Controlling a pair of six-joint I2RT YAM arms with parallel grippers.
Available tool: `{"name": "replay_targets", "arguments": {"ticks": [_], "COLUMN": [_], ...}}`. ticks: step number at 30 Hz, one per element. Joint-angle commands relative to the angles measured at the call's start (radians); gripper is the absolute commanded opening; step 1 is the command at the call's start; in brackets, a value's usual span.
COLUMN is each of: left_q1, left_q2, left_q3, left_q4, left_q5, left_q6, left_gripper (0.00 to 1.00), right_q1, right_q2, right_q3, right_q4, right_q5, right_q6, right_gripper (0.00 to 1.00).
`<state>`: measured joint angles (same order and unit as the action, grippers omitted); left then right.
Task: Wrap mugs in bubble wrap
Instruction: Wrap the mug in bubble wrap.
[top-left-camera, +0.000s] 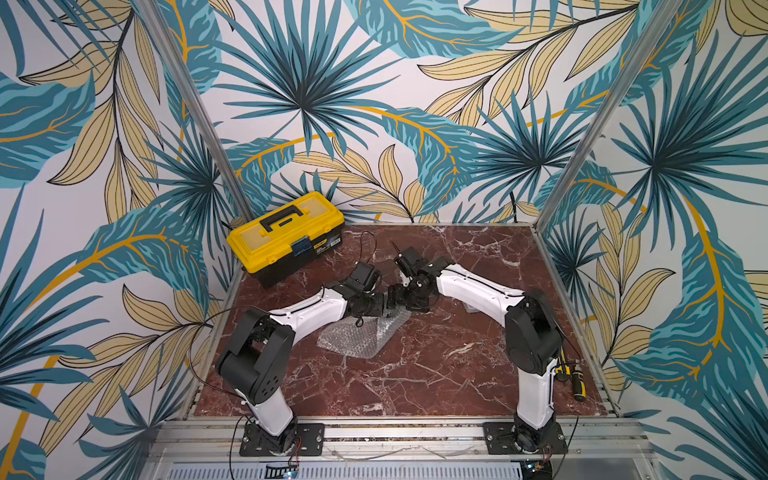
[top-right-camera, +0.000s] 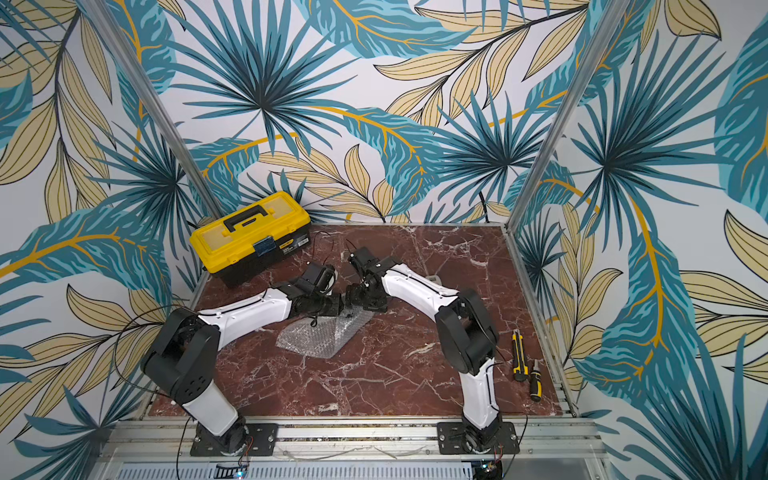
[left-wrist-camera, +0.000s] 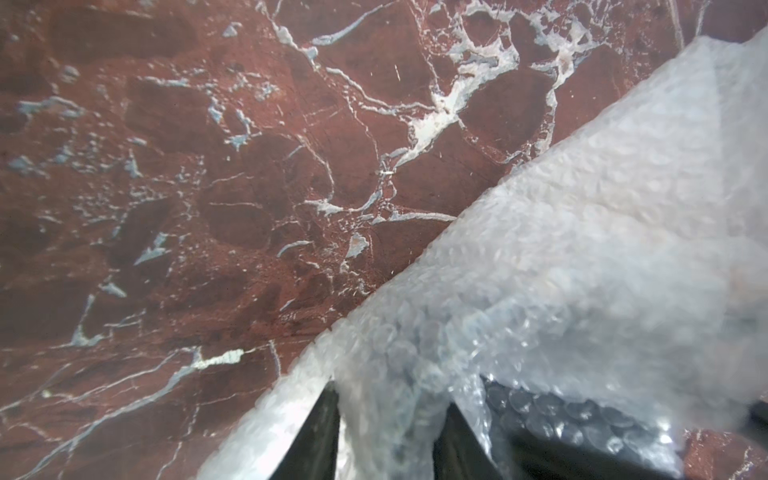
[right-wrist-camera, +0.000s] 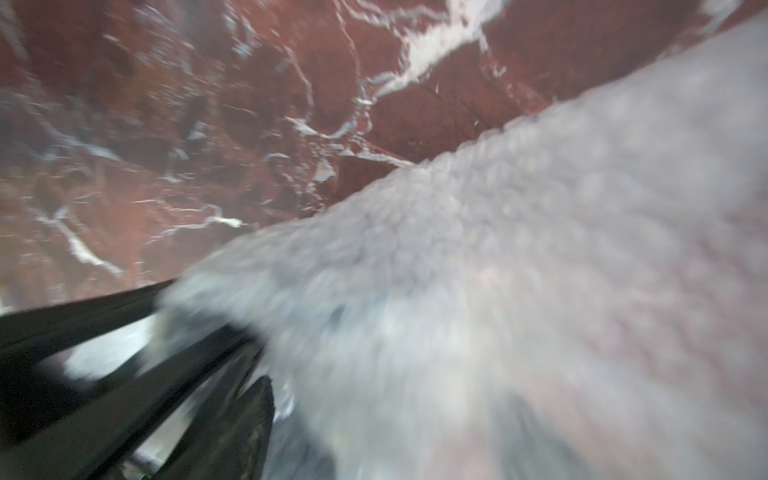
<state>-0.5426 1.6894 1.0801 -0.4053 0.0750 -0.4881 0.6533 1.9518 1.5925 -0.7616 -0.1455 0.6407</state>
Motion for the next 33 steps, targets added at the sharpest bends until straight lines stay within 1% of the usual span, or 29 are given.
{"name": "replay_targets", "arguments": {"ticks": [1, 4, 8, 11, 15, 16, 20, 22, 25, 33], "left_q1": [-0.005, -0.009, -0.015, -0.017, -0.019, -0.019, -0.02, -0.023, -0.025, -0.028], "left_q2": [0.015, 0.019, 0.029, 0.038, 0.052, 0.057, 0.07, 0.072, 0.076, 0.066], "left_q3": [-0.002, 0.005, 0.012, 0.022, 0.044, 0.051, 0.073, 0.077, 0.079, 0.07], "left_q4": [0.001, 0.0, 0.0, -0.002, -0.016, -0.02, -0.038, -0.04, -0.043, -0.044], "left_q5": [-0.002, 0.001, 0.003, 0.007, 0.01, 0.011, 0.015, 0.019, 0.022, 0.02], "left_q6": [0.004, 0.009, 0.017, 0.021, 0.035, 0.038, 0.046, 0.046, 0.045, 0.034], "left_gripper": [0.34, 0.33, 0.32, 0.31, 0.3, 0.3, 0.3, 0.29, 0.29, 0.29], "right_q1": [-0.012, -0.04, -0.122, -0.183, -0.238, -0.249, -0.289, -0.293, -0.296, -0.296], "right_q2": [-0.064, -0.105, -0.132, -0.119, -0.083, -0.076, -0.069, -0.067, -0.038, 0.059], "right_q3": [-0.031, -0.034, -0.047, -0.049, -0.035, -0.035, -0.053, -0.052, -0.03, 0.071], "right_q4": [-0.048, -0.072, -0.065, -0.022, 0.054, 0.07, 0.158, 0.176, 0.168, 0.05], "right_q5": [0.02, 0.048, 0.061, 0.048, 0.034, 0.031, -0.049, -0.054, -0.053, -0.054], "right_q6": [-0.015, -0.029, -0.064, -0.101, -0.156, -0.16, -0.124, -0.105, -0.076, -0.044], "right_gripper": [0.82, 0.84, 0.88, 0.89, 0.89, 0.89, 0.89, 0.89, 0.86, 0.69]}}
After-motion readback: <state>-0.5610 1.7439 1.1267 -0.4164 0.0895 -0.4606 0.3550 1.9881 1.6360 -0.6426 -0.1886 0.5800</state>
